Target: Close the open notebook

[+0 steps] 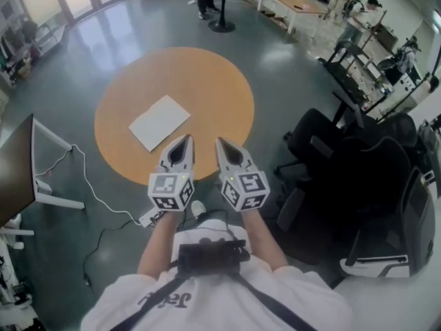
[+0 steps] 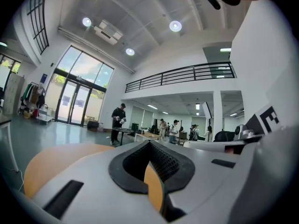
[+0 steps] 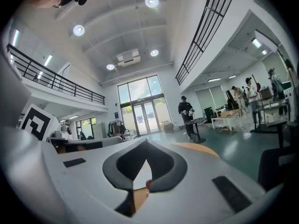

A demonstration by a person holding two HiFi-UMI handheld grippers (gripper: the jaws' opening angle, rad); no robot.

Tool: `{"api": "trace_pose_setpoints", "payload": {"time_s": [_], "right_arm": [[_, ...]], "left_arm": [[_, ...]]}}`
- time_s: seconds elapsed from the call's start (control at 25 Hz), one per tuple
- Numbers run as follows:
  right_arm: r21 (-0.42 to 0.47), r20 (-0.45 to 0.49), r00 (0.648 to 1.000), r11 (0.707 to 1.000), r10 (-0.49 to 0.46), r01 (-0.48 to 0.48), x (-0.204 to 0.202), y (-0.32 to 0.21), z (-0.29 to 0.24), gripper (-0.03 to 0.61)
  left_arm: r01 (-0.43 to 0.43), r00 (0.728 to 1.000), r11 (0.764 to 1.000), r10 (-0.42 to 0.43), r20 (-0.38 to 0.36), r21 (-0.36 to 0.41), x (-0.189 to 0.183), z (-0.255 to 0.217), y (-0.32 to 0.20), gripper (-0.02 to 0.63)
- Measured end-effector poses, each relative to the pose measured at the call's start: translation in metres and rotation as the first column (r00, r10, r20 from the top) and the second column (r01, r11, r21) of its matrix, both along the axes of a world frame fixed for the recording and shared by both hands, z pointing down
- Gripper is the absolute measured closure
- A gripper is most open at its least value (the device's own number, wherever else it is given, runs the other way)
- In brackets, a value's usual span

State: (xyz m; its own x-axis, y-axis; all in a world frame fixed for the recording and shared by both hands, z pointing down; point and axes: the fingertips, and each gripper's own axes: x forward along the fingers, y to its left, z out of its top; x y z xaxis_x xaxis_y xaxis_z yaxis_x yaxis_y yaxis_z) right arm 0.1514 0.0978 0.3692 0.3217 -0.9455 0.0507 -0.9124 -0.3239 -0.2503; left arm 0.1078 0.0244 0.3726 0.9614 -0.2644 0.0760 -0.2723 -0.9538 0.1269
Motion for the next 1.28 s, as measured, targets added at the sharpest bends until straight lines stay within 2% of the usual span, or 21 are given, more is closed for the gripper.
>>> {"api": "trace_pose_setpoints", "payload": {"time_s": [0.16,0.32,0.56,0.8,1.0,1.16,1.28], "right_arm": [[-0.006,-0.024,0.998,0.998,-0.058,0.058,0.016,-0.069,-0.008,0.566],[-0.036,-0.031,0.991,0.991,-0.133,0.131,0.018,-0.12,-0.004,0.566],[-0.123,0.0,0.963,0.955,-0.27,0.268,0.001,-0.175,0.027,0.566],[-0.18,0.02,0.917,0.901,-0.397,0.394,0.003,-0.214,0.052,0.565],[-0.223,0.051,0.88,0.853,-0.472,0.471,0.005,-0.238,0.071,0.565],[-0.266,0.093,0.858,0.818,-0.505,0.51,0.007,-0.25,0.091,0.565],[-0.292,0.116,0.845,0.796,-0.521,0.531,0.01,-0.257,0.105,0.565]], "left_arm": [[0.054,0.998,0.998,-0.055,-0.01,-0.015,0.015,-0.006,-0.057,0.6],[0.149,0.989,0.988,-0.15,-0.008,-0.044,0.011,0.002,-0.106,0.6],[0.254,0.967,0.959,-0.25,0.049,-0.128,-0.006,0.038,-0.155,0.6],[0.381,0.923,0.908,-0.362,0.134,-0.173,-0.015,0.075,-0.188,0.6],[0.485,0.869,0.853,-0.447,0.21,-0.192,-0.029,0.106,-0.209,0.6],[0.545,0.831,0.806,-0.483,0.277,-0.229,-0.042,0.138,-0.214,0.6],[0.568,0.815,0.776,-0.485,0.315,-0.275,-0.047,0.162,-0.211,0.6]]}}
